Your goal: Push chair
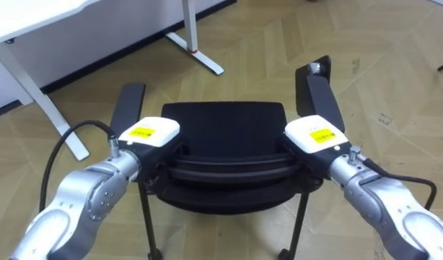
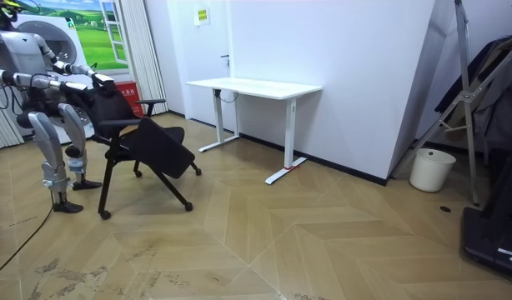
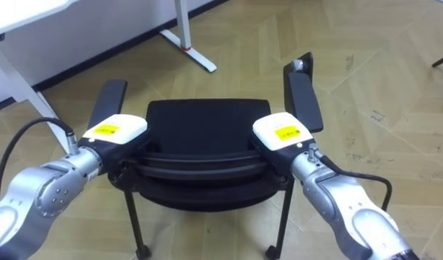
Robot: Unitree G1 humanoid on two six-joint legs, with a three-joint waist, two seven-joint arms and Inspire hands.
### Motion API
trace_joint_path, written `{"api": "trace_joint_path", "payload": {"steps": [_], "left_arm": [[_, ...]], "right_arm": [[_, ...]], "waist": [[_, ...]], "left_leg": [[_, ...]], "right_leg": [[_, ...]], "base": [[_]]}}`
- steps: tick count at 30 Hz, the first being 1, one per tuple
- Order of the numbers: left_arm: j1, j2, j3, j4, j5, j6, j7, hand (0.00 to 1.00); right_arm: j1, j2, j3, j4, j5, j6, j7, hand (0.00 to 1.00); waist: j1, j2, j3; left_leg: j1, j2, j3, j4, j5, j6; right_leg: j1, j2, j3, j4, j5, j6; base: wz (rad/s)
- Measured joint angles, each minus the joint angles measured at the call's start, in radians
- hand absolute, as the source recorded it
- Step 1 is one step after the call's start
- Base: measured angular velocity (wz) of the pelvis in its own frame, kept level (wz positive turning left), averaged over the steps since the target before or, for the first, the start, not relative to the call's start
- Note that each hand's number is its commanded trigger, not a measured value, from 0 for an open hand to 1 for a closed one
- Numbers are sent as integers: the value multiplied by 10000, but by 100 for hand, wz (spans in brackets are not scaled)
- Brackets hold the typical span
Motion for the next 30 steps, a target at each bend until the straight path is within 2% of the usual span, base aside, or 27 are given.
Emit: {"api": "trace_joint_path", "payload": {"steps": [10, 14, 19, 21, 24, 25, 26, 27, 28, 29, 30], "left_arm": [[-440, -285, -33, 783, -4, -91, 435, 100], [-545, -281, -25, 800, 53, -93, 542, 100], [-758, -298, -38, 1134, 65, -174, 782, 100], [-904, -365, -130, 1635, 62, -352, 962, 100], [-1365, -448, -417, 2456, 32, -446, 1290, 100], [-1405, -449, -419, 2551, 12, -479, 1335, 100], [-1458, -469, -471, 2705, -1, -498, 1429, 100], [-1472, -497, -484, 2798, -3, -506, 1476, 100], [-1535, -607, -506, 3066, -26, -553, 1555, 100], [-1547, -739, -545, 3354, -59, -560, 1708, 100], [-1542, -755, -585, 3454, -78, -563, 1781, 100]], "right_arm": [[-183, 136, 9, 457, 25, -31, -225, 100], [-201, 193, -28, 484, 33, -30, -269, 100], [-275, 389, -52, 784, 31, -34, -526, 100], [-315, 519, 40, 1166, 15, -96, -763, 100], [-474, 527, 219, 1422, 15, -106, -898, 100], [-515, 526, 233, 1451, 12, -130, -915, 100], [-591, 485, 289, 1591, -1, -274, -1030, 100], [-626, 486, 305, 1680, 10, -335, -1085, 100], [-622, 488, 319, 1843, 21, -403, -1186, 100], [-708, 507, 394, 2076, 19, -476, -1310, 100], [-718, 508, 434, 2164, 17, -501, -1373, 100]], "waist": [[-43, -78, 24], [-46, -223, -19], [-70, -272, 68], [-67, -301, 56], [-69, -277, 71], [-89, -237, 89], [-191, -168, 122], [-223, -126, 120], [-209, -71, 142], [-171, -53, 142], [-147, -49, 145]], "left_leg": [[-173, 33, -32, 245, 0, -1], [-545, 41, -30, 571, 0, -1], [-788, 171, 67, 944, -3, -6], [-839, 228, 147, 1340, -4, -7], [-1603, 472, 315, 3042, -26, -30], [-1810, 559, 308, 3504, -24, -28], [-2196, 763, 289, 4391, 31, 44], [-2407, 883, 302, 4850, 119, 82], [-2804, 1100, 328, 5810, 480, 187], [-3184, 1276, 382, 6566, 1118, 276], [-3383, 1370, 441, 6923, 1493, 358]], "right_leg": [[-67, -55, -315, 140, -141, -42], [-366, -134, -439, 503, -287, -105], [-442, -104, -589, 698, -413, -216], [-328, -103, -663, 802, -516, -265], [-444, -226, -960, 1608, -1173, -410], [-458, -243, -1016, 1756, -1271, -437], [-452, -193, -1102, 2046, -1458, -535], [-430, -155, -1119, 2176, -1562, -570], [-352, -114, -1189, 2409, -1736, -660], [-234, -105, -1204, 2557, -1875, -746], [-194, -115, -1189, 2624, -1932, -783]], "base": [[9], [8], [12], [12], [27], [21], [18], [20], [13], [8], [0]]}}
